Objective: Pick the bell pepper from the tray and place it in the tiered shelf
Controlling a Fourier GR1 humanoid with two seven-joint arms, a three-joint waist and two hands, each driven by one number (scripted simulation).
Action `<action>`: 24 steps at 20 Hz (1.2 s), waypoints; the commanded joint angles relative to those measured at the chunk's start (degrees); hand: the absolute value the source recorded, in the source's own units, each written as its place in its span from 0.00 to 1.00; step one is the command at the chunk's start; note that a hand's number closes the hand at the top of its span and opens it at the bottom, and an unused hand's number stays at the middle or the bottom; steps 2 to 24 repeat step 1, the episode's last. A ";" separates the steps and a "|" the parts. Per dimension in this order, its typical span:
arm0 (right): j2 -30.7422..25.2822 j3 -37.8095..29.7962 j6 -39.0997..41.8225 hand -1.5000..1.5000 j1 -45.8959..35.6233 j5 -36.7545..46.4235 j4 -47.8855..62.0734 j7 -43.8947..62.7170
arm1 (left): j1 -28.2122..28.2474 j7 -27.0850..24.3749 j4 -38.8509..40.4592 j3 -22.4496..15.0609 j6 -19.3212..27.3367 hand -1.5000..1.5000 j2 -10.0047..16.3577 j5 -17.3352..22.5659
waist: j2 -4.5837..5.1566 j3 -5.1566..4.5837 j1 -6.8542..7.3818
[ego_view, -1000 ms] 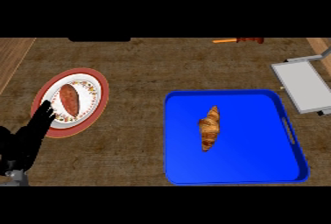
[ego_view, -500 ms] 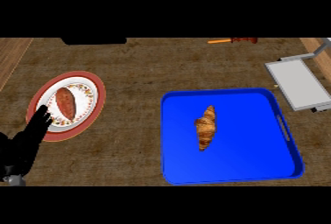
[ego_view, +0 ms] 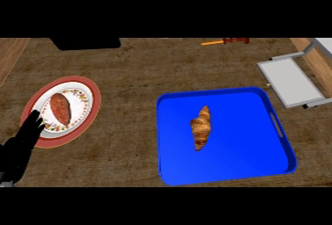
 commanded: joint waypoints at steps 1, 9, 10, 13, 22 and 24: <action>-0.51 0.02 17.92 0.00 -1.45 0.72 -10.97 7.60 | 1.83 -0.44 0.34 0.98 -1.19 0.50 0.41 1.15 | -0.39 -0.06 -0.51; -0.51 0.02 17.92 0.00 -1.45 0.72 -10.97 7.60 | 1.83 -0.44 0.34 0.98 -1.19 0.50 0.41 1.15 | -0.39 -0.06 -0.51; -0.51 0.02 17.92 0.00 -1.45 0.72 -10.97 7.60 | 1.83 -0.44 0.34 0.98 -1.19 0.50 0.41 1.15 | -0.39 -0.06 -0.51; -0.51 0.02 17.92 0.00 -1.45 0.72 -10.97 7.60 | 1.83 -0.44 0.34 0.98 -1.19 0.50 0.41 1.15 | -0.39 -0.06 -0.51; -0.51 0.02 17.92 0.00 -1.45 0.72 -10.97 7.60 | 1.83 -0.44 0.34 0.98 -1.19 0.50 0.41 1.15 | -0.39 -0.06 -0.51; -0.51 0.02 17.92 0.00 -1.45 0.72 -10.97 7.60 | 1.83 -0.44 0.34 0.98 -1.19 0.50 0.41 1.15 | -0.39 -0.06 -0.51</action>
